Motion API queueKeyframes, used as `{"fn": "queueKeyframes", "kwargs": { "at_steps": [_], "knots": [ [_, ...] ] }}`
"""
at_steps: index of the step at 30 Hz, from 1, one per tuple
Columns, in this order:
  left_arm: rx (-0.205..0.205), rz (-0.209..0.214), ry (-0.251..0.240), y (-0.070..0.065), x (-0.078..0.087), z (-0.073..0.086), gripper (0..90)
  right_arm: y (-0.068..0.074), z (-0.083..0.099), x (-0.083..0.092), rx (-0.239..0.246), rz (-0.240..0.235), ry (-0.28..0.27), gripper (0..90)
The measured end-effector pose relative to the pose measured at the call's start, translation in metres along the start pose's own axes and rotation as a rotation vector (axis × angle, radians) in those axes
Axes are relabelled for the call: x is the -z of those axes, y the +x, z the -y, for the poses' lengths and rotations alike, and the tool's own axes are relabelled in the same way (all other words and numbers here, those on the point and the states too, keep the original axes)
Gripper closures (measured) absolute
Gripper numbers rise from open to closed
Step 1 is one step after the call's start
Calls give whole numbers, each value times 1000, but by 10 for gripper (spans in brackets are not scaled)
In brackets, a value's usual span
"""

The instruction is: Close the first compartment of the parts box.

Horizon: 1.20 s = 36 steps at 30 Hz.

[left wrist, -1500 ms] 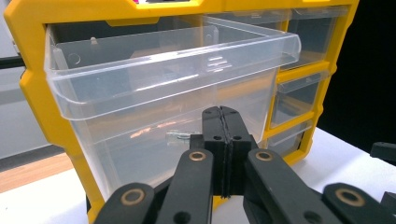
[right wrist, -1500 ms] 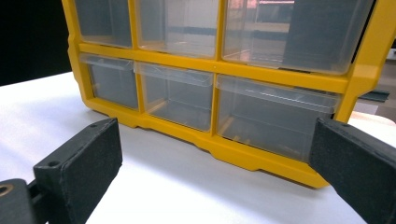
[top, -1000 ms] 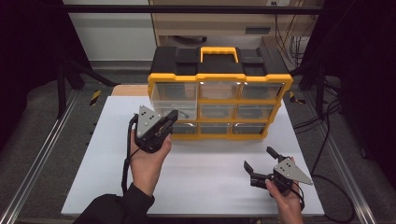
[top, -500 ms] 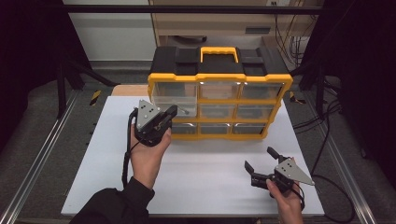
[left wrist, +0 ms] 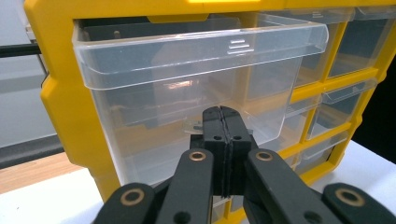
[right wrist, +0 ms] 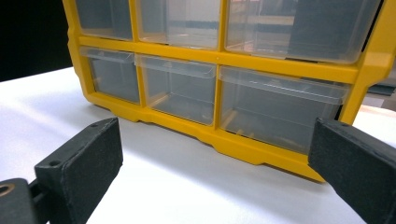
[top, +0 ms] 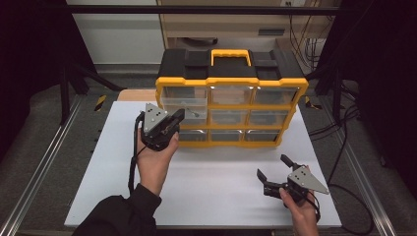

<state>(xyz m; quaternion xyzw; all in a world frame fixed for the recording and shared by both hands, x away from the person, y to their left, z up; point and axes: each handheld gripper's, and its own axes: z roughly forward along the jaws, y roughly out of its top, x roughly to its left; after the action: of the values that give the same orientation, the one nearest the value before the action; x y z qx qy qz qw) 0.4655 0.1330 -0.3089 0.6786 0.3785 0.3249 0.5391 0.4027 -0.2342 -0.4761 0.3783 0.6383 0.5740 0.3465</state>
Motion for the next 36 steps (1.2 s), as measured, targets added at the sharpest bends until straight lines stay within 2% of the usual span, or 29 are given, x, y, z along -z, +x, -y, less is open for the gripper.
{"fn": "queueKeyframes", "kwargs": {
  "at_steps": [6,15,19,36],
  "knots": [
    [8,-11,4,-1,-3,1,893,1,0,2,-2,-3,-4,31],
    [1,1,-2,-7,-8,-2,894,-1,0,1,-17,2,-5,33],
    [24,12,-12,-6,-10,-4,894,0,0,1,-16,2,-9,34],
    [14,-4,-16,0,-9,-10,894,1,0,1,-4,2,-8,35]
  ]
}}
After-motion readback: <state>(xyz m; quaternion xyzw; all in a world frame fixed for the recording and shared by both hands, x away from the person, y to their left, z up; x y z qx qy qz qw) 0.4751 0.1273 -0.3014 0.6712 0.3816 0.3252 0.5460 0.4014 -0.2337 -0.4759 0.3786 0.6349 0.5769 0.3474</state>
